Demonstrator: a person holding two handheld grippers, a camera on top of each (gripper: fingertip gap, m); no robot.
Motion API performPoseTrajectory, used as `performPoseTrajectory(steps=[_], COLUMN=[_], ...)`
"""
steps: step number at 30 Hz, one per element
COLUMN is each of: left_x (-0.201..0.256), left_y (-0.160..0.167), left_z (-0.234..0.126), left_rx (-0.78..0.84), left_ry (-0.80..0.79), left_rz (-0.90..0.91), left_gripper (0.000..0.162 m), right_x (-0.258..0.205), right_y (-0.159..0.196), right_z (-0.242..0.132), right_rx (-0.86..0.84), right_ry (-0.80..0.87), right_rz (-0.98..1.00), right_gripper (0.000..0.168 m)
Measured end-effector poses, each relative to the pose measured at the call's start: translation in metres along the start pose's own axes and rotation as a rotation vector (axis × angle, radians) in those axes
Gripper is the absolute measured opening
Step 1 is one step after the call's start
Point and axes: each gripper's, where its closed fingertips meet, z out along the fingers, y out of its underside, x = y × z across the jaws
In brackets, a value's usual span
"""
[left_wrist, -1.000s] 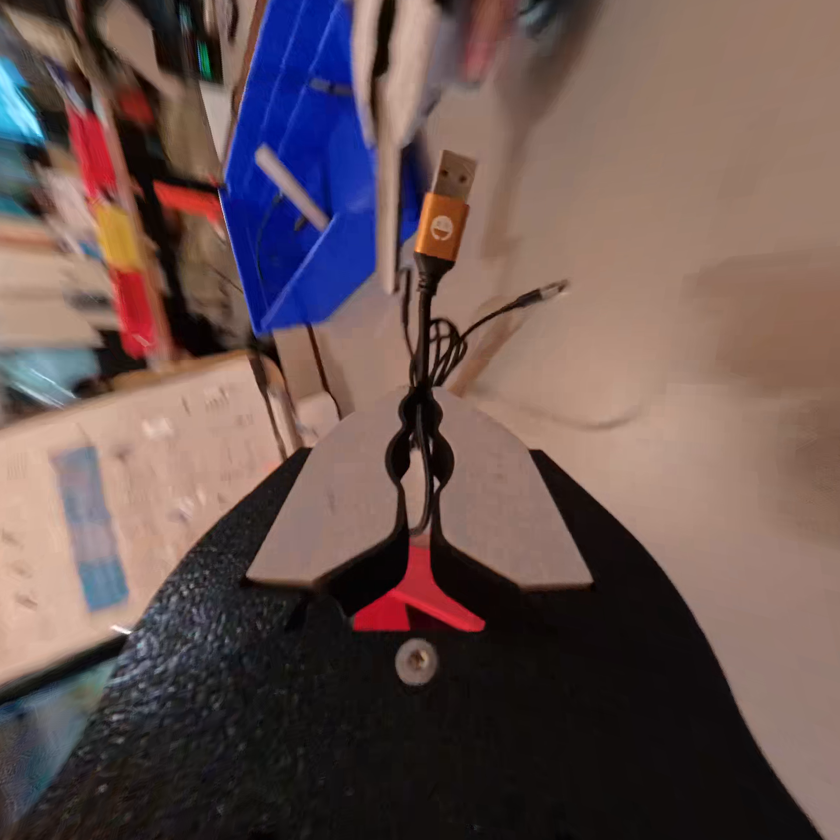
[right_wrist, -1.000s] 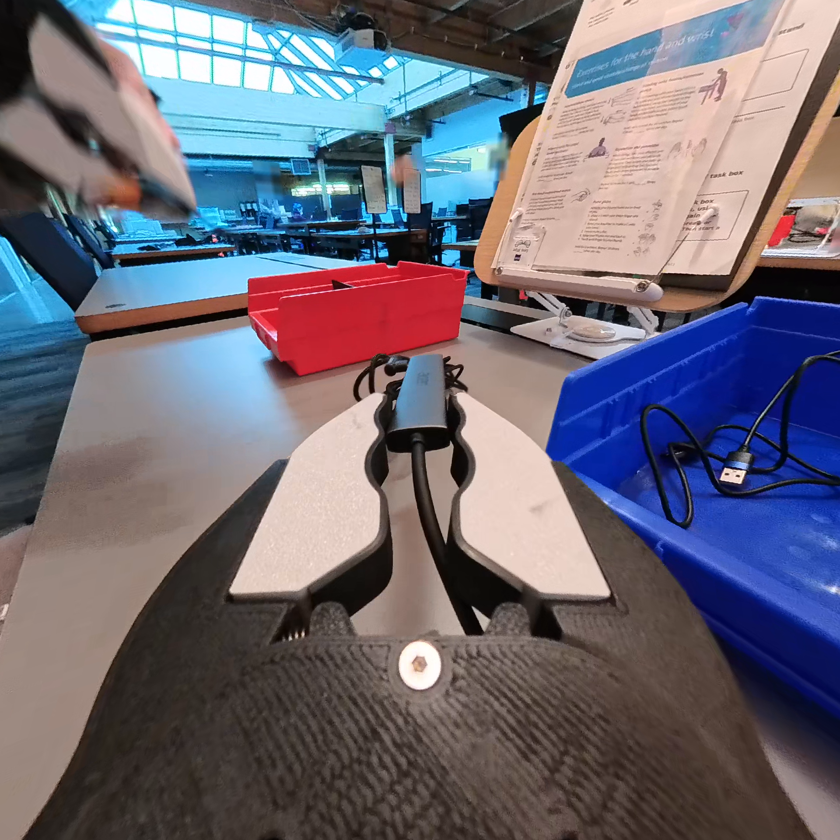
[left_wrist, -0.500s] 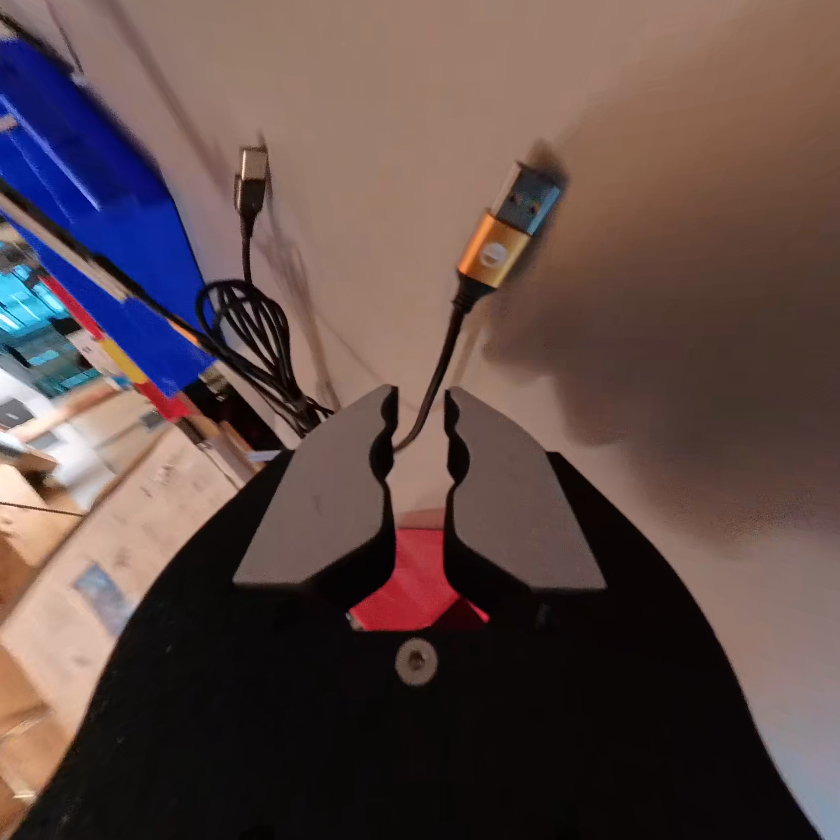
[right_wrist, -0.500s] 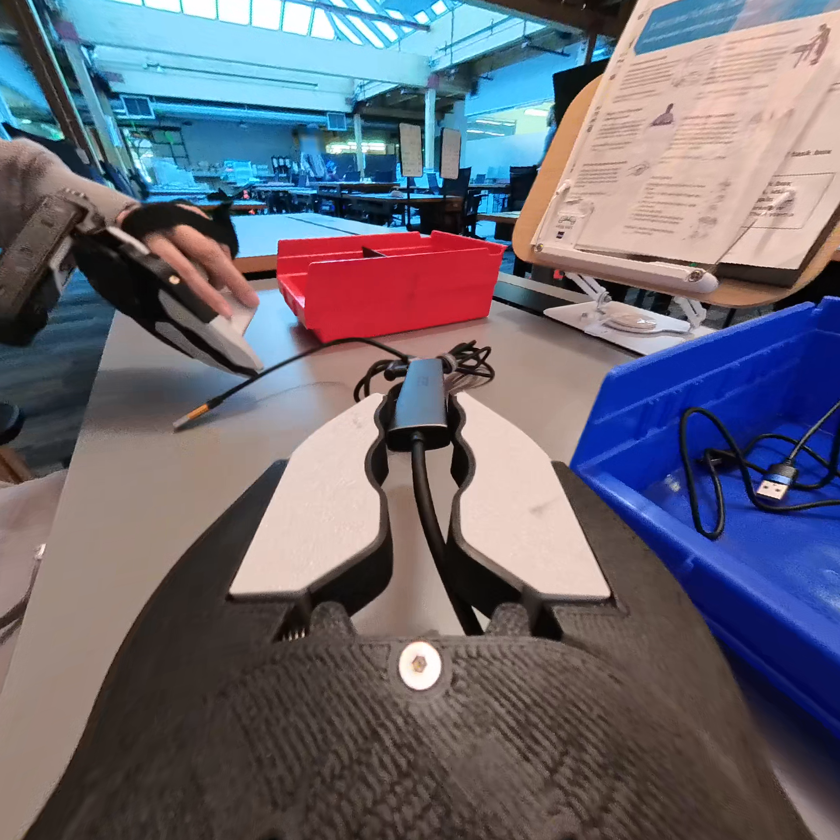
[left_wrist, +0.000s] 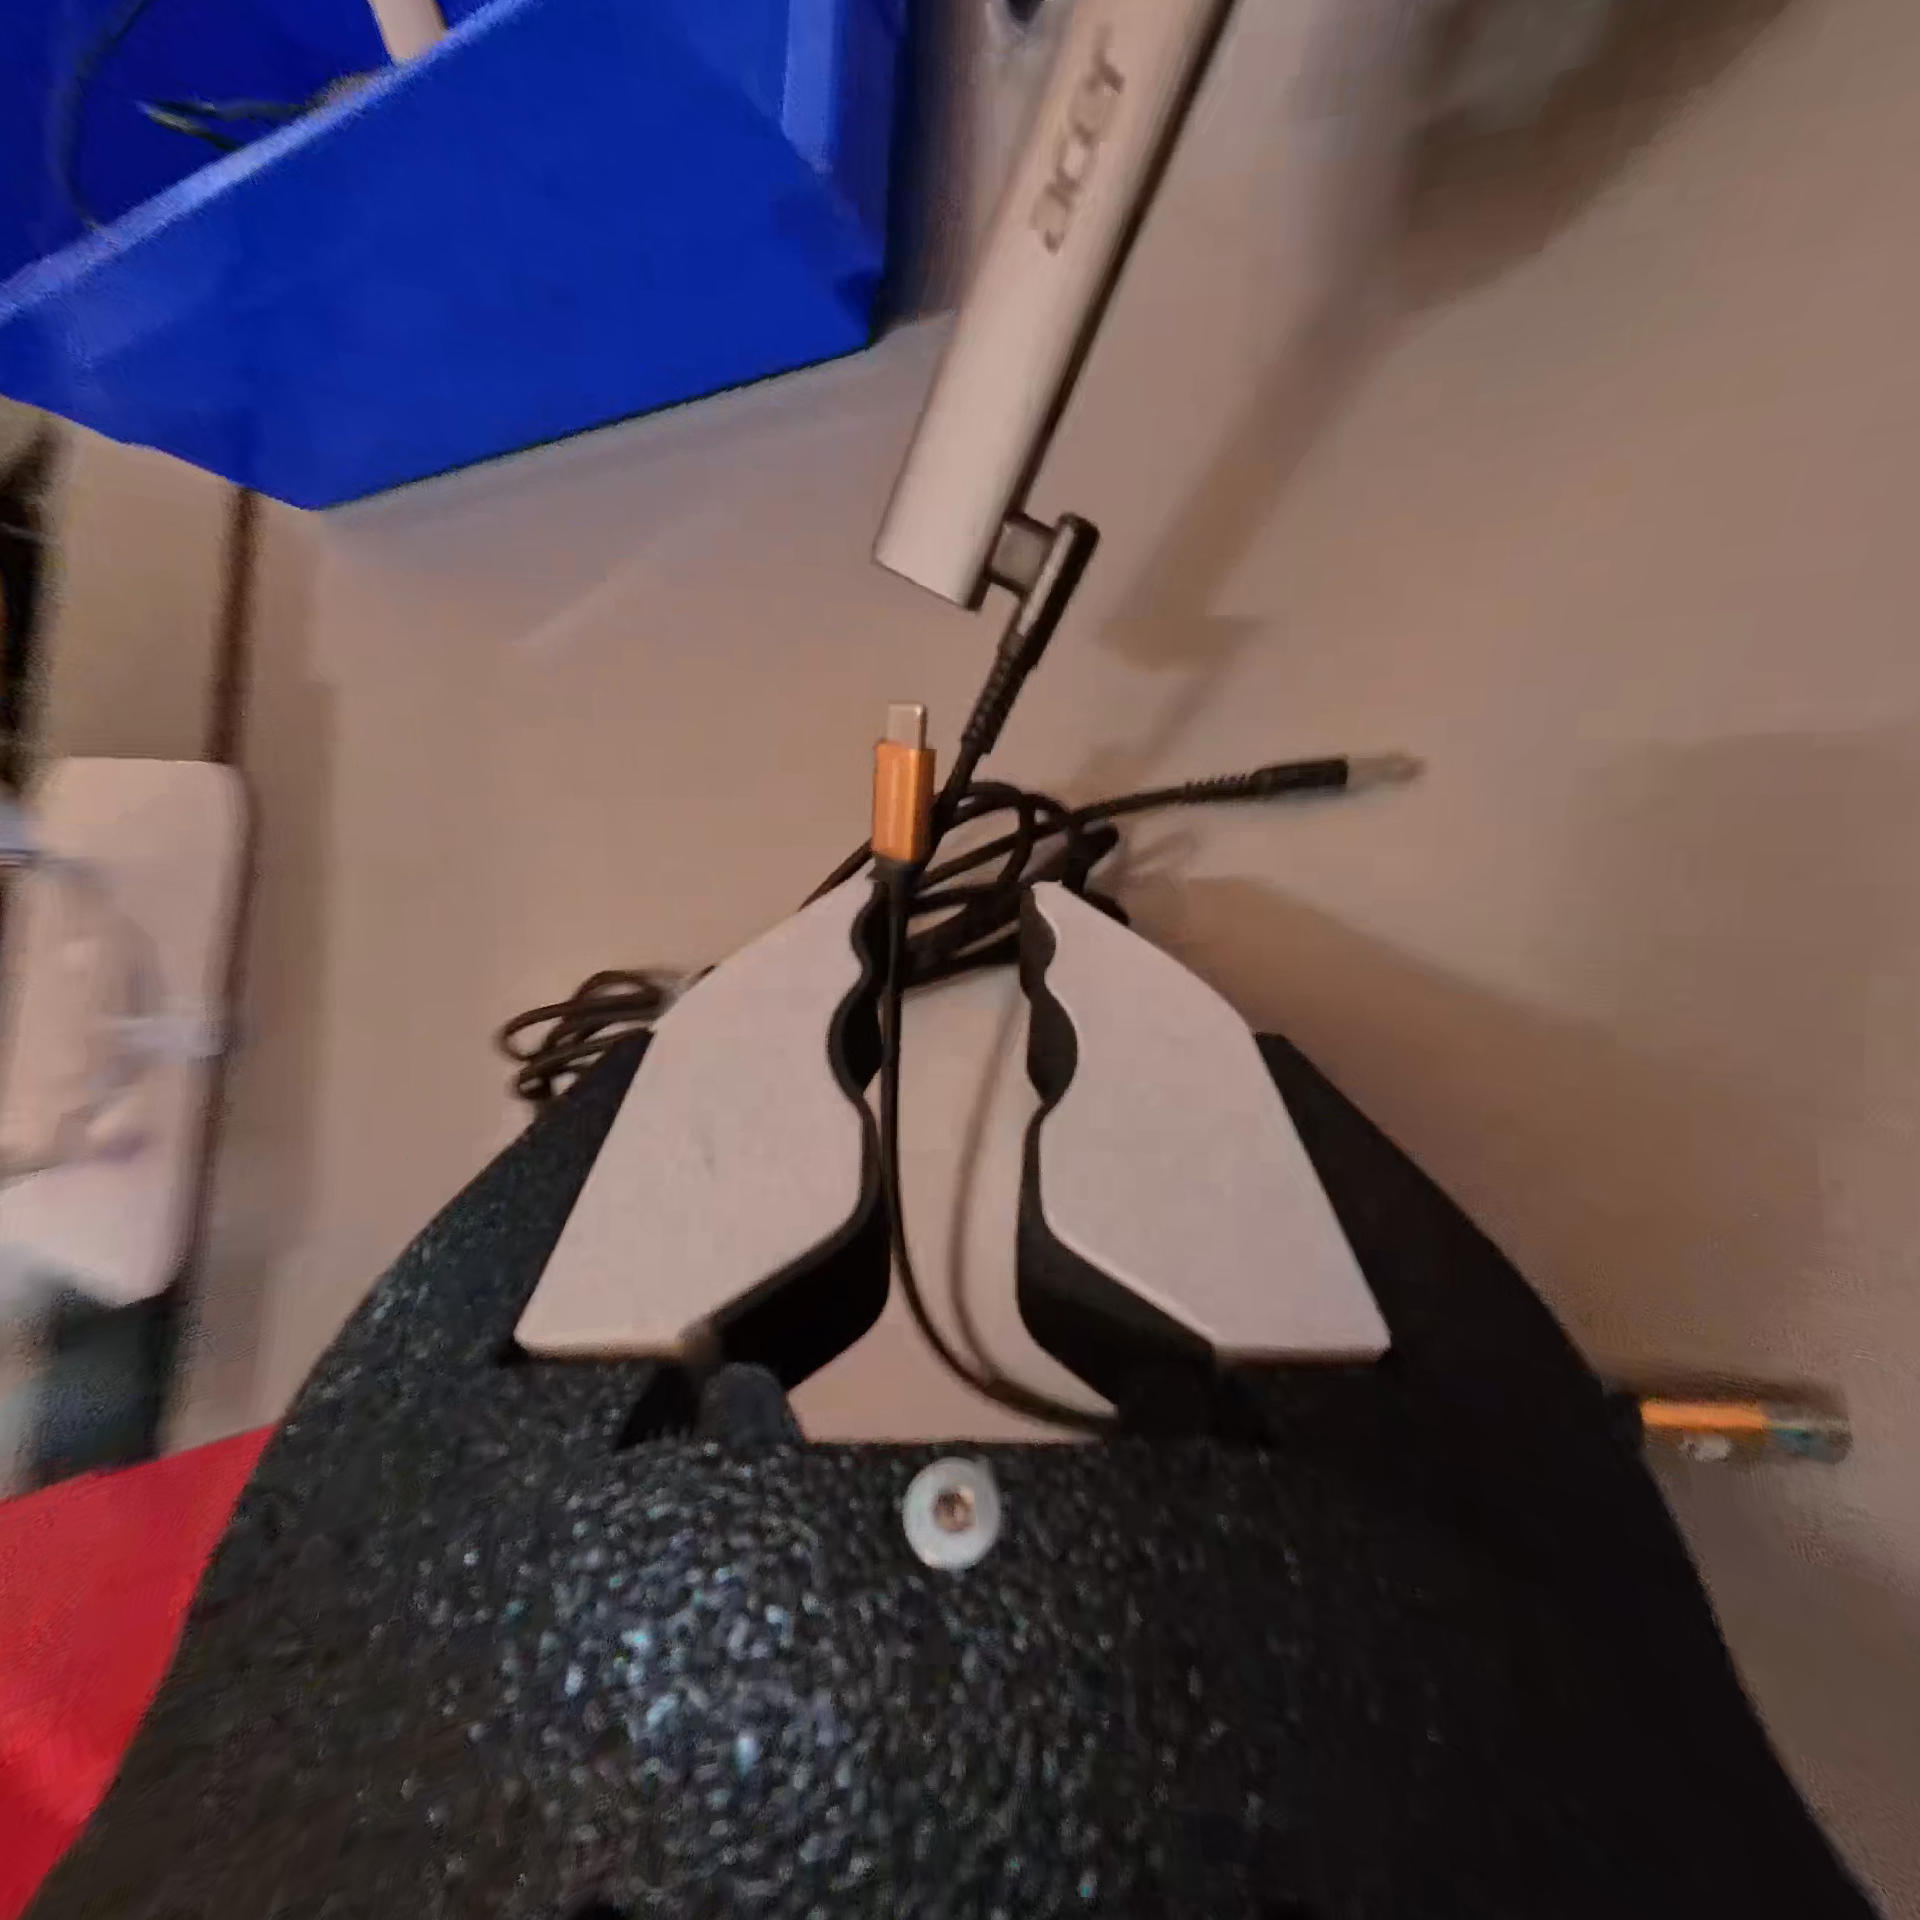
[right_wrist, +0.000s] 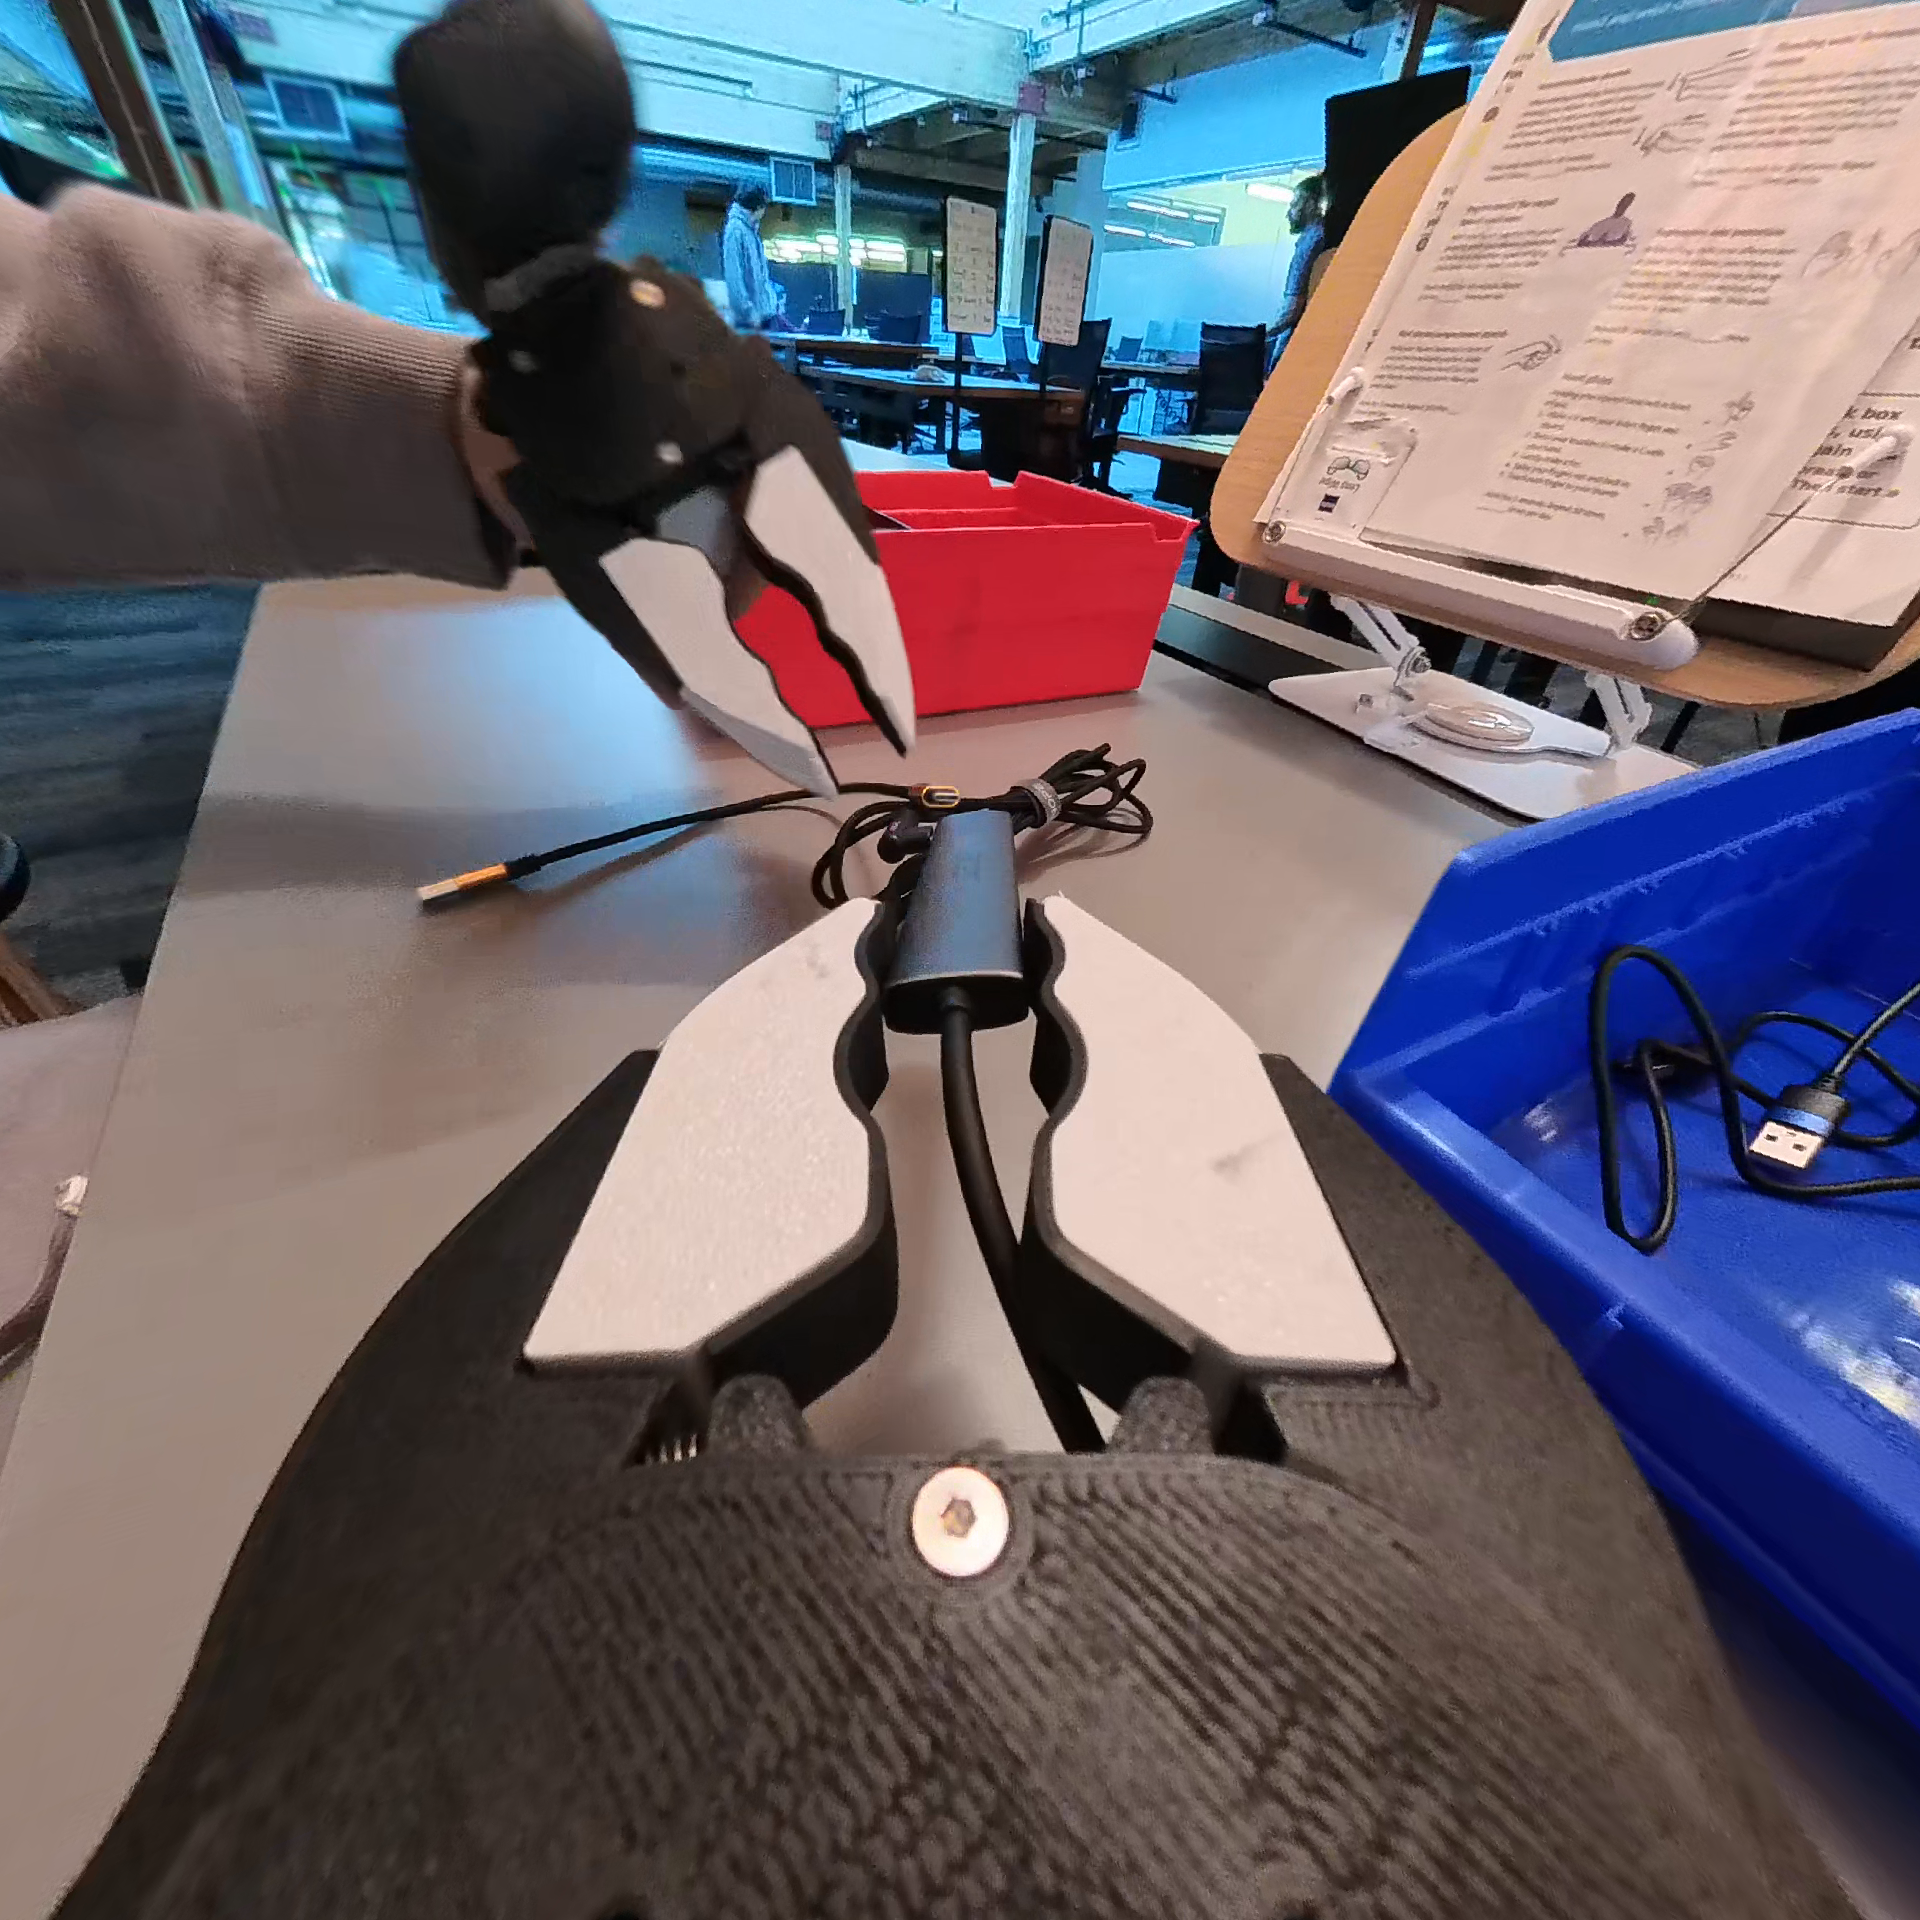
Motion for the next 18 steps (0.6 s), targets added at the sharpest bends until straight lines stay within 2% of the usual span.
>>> performPoseTrajectory(steps=[2, 4, 8, 11, 12, 18], left_x=[-0.001, -0.004, -0.006, -0.003, -0.003, -0.010], left_y=[-0.005, -0.009, -0.004, 0.000, -0.001, -0.001], left_z=[0.011, 0.015, 0.020, 0.025, 0.026, 0.020], left_rx=[0.069, 0.127, 0.136, 0.135, 0.141, 0.132], left_ry=[0.104, 0.167, 0.266, 0.285, 0.282, 0.214], left_rz=[-0.116, -0.140, -0.211, -0.214, -0.213, -0.207], left_gripper=[0.020, 0.016, 0.024, 0.020, 0.012, 0.012], right_x=[0.000, -0.001, -0.001, -0.001, -0.001, 0.001], right_y=[0.000, 0.001, 0.000, 0.001, 0.001, -0.001], right_z=[0.000, 0.001, 0.000, 0.001, 0.001, -0.001], right_rx=[-0.003, -0.006, -0.005, -0.007, -0.008, 0.003], right_ry=[-0.002, -0.004, -0.005, -0.008, -0.008, 0.005], right_rz=[-0.002, -0.002, -0.004, -0.002, -0.002, 0.008], right_gripper=[0.024, 0.024, 0.024, 0.024, 0.024, 0.024])
